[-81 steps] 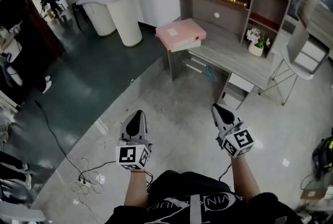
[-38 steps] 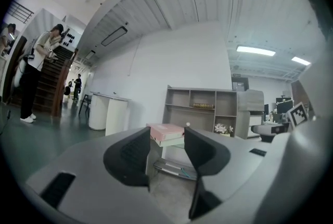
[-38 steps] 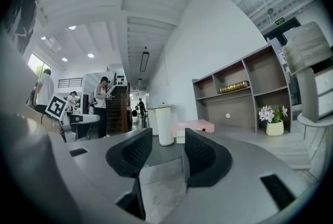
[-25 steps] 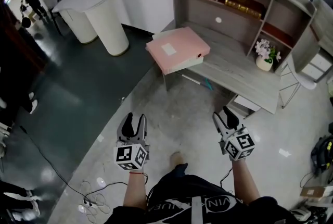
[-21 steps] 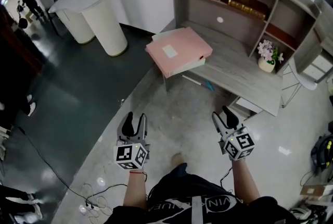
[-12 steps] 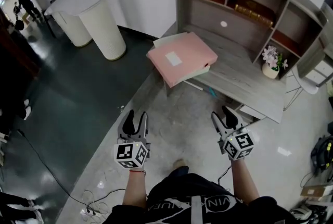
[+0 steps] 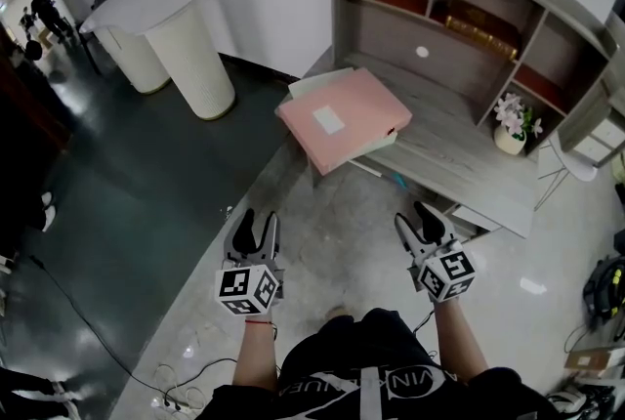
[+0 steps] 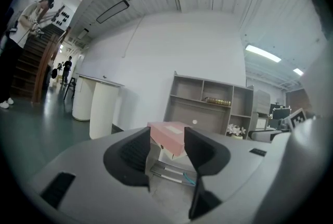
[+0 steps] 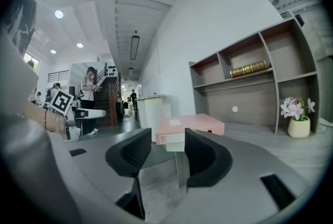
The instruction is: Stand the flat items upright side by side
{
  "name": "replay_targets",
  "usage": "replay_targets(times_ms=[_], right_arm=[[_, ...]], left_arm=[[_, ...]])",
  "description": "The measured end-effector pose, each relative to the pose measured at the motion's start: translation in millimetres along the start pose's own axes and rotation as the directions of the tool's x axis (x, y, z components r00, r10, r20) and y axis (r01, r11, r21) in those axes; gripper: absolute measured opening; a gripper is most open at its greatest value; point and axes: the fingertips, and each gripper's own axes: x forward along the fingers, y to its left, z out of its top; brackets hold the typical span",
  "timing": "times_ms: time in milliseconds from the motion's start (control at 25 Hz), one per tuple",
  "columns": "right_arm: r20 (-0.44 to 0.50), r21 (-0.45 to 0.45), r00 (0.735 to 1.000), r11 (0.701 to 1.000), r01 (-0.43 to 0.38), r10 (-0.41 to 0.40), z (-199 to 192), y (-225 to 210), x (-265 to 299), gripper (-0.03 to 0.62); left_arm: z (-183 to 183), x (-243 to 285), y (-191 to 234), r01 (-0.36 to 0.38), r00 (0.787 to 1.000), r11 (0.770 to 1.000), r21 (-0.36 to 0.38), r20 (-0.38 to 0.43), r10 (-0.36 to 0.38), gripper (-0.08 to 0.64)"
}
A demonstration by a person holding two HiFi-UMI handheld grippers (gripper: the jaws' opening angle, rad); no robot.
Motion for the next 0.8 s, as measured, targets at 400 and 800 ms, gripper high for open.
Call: replay_targets(times_ms=[400, 800], right_arm=[[-0.032, 0.011, 0.999, 1.0, 0.005, -0.004, -11, -28, 15, 0.215], [-0.061, -0.029, 0.995, 0.997, -0.077, 0.075, -3, -57, 78, 0.227]], left_arm=[[-24, 46, -21, 0.066, 0.995, 0.997, -0.046, -0.07, -0.069, 0.187], [-10, 113, -12, 0.024, 0.996, 0.996, -0.089, -0.079, -0.031, 0.213]])
